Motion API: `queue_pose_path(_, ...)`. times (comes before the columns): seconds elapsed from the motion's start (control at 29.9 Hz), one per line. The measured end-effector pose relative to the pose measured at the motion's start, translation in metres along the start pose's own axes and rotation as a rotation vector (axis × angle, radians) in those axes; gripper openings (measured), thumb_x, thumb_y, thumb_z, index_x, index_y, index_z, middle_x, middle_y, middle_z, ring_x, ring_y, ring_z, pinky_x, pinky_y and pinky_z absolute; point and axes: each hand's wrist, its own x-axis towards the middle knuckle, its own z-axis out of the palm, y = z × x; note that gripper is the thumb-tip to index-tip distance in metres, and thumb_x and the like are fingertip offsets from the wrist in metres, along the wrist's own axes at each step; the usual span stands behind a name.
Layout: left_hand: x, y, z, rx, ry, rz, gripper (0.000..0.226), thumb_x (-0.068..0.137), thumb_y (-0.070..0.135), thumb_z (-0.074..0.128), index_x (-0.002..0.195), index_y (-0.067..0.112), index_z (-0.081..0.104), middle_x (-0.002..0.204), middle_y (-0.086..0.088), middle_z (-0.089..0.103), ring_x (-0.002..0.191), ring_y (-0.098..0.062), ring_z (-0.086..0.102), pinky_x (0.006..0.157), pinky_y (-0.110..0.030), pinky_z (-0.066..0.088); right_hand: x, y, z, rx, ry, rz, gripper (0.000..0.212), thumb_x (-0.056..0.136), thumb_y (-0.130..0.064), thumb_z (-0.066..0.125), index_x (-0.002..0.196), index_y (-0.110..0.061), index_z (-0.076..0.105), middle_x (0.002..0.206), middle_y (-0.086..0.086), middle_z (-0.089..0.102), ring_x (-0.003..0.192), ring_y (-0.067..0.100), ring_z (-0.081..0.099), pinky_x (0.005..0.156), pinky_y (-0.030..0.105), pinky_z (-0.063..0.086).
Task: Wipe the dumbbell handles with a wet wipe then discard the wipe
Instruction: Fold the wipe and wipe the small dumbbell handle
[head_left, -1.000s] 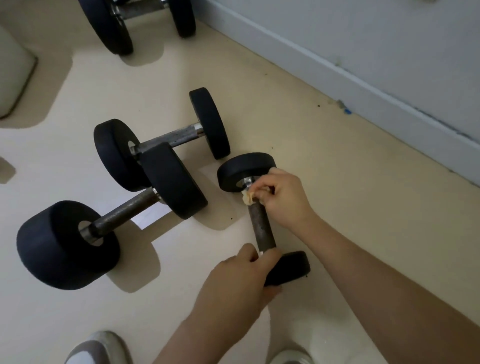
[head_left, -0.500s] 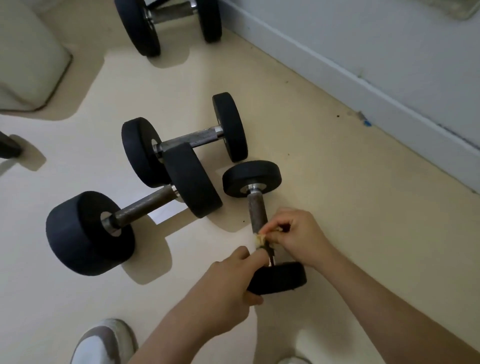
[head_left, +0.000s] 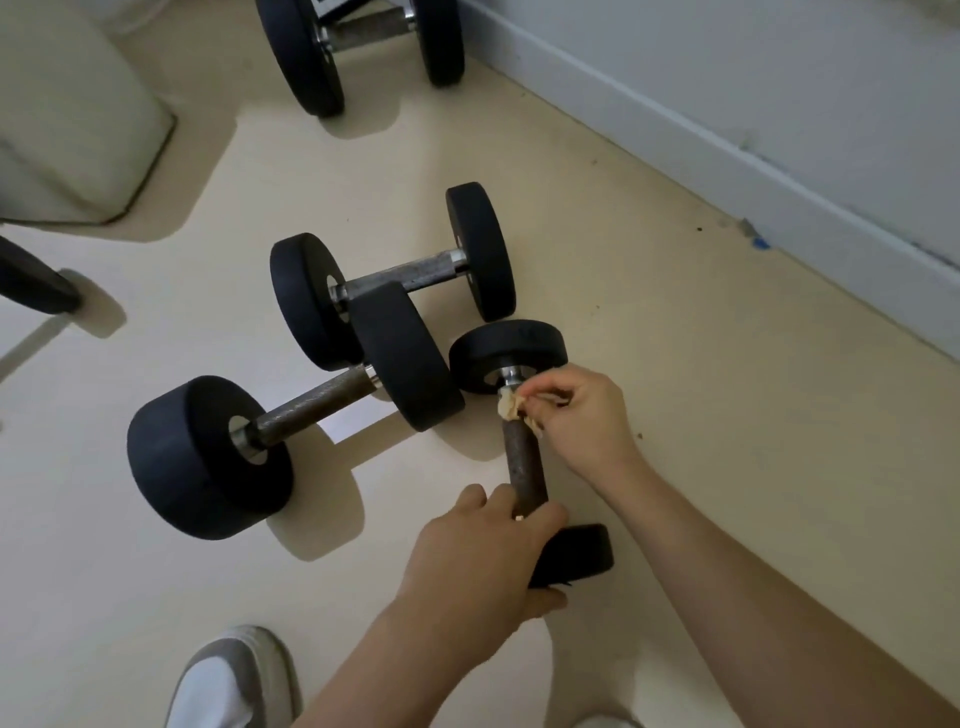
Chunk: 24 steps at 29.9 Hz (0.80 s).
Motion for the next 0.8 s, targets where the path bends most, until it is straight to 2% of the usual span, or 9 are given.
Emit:
queue_pose_path(0.17,0.005,0.010,0.008,0.060,0.016,0.005,0.048,0.091,0.043,0.053,0.131,0.031,0.029,0.133,-0.007,0.044,0.103,-0.032,0.049,0.078,-0.039,0.050,-0.052,0.008,-0.023,0.050,-0.282,0.131,0.028,0.073,0.001,0.074,0.066,-0.027,0.074,0.072,-0.007,0.070,0.069,0.005,0.067,0.069,0.021,0.053)
queue_pose_path(0.27,0.002,0.013,0.010,0.067,0.053,0.009,0.043,0.094,0.040,0.050,0.130,0.026,0.033,0.122,-0.002,0.050,0.098,-0.028,0.051,0.071,-0.035,0.047,-0.031,0.007,-0.016,0.022,-0.157,0.095,0.026,0.076,-0.002,0.071,0.069,-0.027,0.072,0.076,-0.010,0.070,0.072,0.003,0.064,0.068,0.014,0.049)
queue_pose_path(0.37,0.000,0.017,0.011,-0.016,0.166,0.009,0.034,0.090,0.040,0.055,0.120,0.027,0.044,0.106,0.005,0.056,0.086,-0.021,0.055,0.061,-0.031,0.045,0.000,-0.002,-0.009,-0.023,-0.054,0.018,0.022,0.080,-0.008,0.070,0.075,-0.029,0.070,0.082,-0.012,0.065,0.077,0.000,0.059,0.065,0.012,0.045)
queue_pose_path(0.43,0.000,0.018,0.013,-0.110,0.249,0.014,0.033,0.083,0.042,0.064,0.110,0.030,0.051,0.093,0.009,0.059,0.074,-0.017,0.057,0.053,-0.030,0.045,-0.005,-0.002,-0.018,-0.038,-0.082,0.024,0.020,0.079,-0.008,0.071,0.076,-0.027,0.071,0.081,-0.012,0.066,0.076,0.001,0.061,0.066,0.016,0.048)
queue_pose_path(0.5,-0.002,0.019,0.018,-0.208,0.293,-0.015,0.035,0.077,0.043,0.067,0.108,0.033,0.053,0.087,0.013,0.059,0.070,-0.012,0.057,0.052,-0.027,0.045,-0.026,0.002,-0.034,-0.070,-0.201,0.052,0.018,0.076,-0.005,0.073,0.075,-0.023,0.074,0.077,-0.009,0.069,0.072,0.003,0.064,0.067,0.019,0.052)
queue_pose_path(0.57,-0.004,0.020,0.026,-0.283,0.326,-0.040,0.042,0.070,0.043,0.070,0.108,0.035,0.055,0.086,0.016,0.061,0.070,-0.009,0.058,0.052,-0.024,0.047,-0.037,0.004,-0.037,-0.135,-0.301,0.039,0.015,0.075,-0.006,0.074,0.077,-0.021,0.076,0.077,-0.007,0.071,0.071,0.003,0.065,0.070,0.023,0.055)
queue_pose_path(0.7,-0.010,0.018,0.043,-0.397,0.402,-0.038,0.051,0.064,0.039,0.069,0.112,0.037,0.053,0.096,0.018,0.067,0.077,-0.007,0.064,0.057,-0.026,0.057,0.001,-0.005,-0.012,-0.128,-0.007,-0.052,0.010,0.079,-0.013,0.072,0.086,-0.020,0.075,0.086,-0.005,0.070,0.079,0.002,0.063,0.073,0.020,0.053)
queue_pose_path(0.74,-0.011,0.016,0.045,-0.412,0.421,-0.034,0.051,0.065,0.039,0.068,0.114,0.037,0.053,0.098,0.018,0.067,0.079,-0.007,0.065,0.059,-0.027,0.057,0.003,-0.005,-0.010,-0.117,0.003,-0.040,0.010,0.079,-0.012,0.072,0.085,-0.020,0.075,0.085,-0.005,0.070,0.078,0.001,0.063,0.070,0.017,0.052)
queue_pose_path(0.8,-0.012,0.013,0.046,-0.412,0.448,-0.036,0.049,0.068,0.042,0.064,0.115,0.037,0.054,0.100,0.018,0.067,0.082,-0.008,0.066,0.060,-0.026,0.057,-0.019,0.000,-0.020,-0.087,-0.106,0.034,0.014,0.078,-0.006,0.073,0.077,-0.019,0.074,0.078,-0.004,0.070,0.069,0.000,0.063,0.063,0.011,0.050)
